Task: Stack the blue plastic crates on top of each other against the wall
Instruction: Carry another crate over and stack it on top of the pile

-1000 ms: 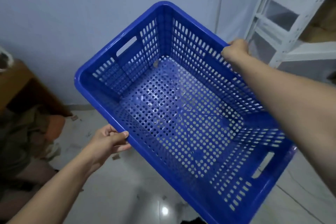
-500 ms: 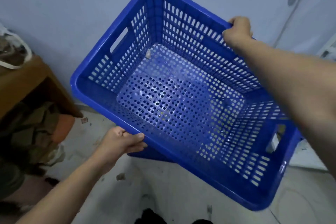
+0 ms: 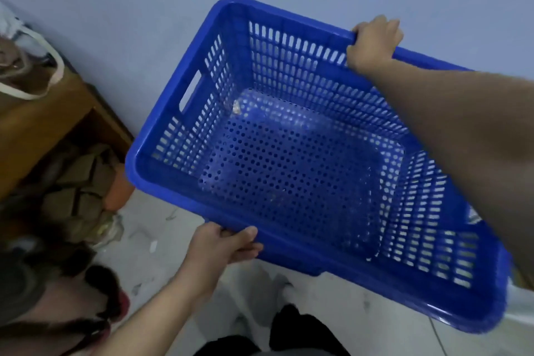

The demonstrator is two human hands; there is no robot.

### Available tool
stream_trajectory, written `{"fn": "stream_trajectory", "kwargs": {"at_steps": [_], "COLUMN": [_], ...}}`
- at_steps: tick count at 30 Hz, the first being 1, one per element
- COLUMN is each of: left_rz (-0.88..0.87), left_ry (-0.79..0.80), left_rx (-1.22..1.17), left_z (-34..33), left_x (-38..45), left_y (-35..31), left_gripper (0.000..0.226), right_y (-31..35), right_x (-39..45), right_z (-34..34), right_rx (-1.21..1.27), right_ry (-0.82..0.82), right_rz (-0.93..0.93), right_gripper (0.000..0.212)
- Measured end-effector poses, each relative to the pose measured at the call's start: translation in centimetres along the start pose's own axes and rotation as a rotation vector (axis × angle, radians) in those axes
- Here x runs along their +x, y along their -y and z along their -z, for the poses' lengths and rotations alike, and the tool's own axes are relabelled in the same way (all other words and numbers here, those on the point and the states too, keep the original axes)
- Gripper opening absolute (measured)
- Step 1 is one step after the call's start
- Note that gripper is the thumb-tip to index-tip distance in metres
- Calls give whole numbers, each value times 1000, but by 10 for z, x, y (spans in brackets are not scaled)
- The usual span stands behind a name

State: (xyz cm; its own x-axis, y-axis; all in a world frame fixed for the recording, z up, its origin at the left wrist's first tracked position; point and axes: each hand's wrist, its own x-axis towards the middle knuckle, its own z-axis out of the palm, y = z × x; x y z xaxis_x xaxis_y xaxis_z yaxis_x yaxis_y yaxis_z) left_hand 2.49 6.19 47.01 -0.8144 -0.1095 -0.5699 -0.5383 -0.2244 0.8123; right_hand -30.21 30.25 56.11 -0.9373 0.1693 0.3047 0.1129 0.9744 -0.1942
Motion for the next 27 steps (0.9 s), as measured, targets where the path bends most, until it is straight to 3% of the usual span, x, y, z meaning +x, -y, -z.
{"fn": "stream_trajectory", "kwargs": {"at_steps": [9,14,20,27], "left_rz": [69,44,85,198], "left_ry": [-108,-99,-122,-107], "left_rx": [76,22,0,-12], "left_z": [4,-9,-7,-6], "left_x": [69,80,104,105], "left_y": [-34,-34,-46,-54], "left_gripper": [52,17,11,10], "right_y": [-3,20,60,56], "right_x": [52,76,98,75], "right_z": [-96,-130,-154,-166], "right_rx": [-137,-115,-61,61], "right_ry": [172,226,200,102], "right_rz": [138,154,176,130], "right_gripper": [20,31,36,38]}}
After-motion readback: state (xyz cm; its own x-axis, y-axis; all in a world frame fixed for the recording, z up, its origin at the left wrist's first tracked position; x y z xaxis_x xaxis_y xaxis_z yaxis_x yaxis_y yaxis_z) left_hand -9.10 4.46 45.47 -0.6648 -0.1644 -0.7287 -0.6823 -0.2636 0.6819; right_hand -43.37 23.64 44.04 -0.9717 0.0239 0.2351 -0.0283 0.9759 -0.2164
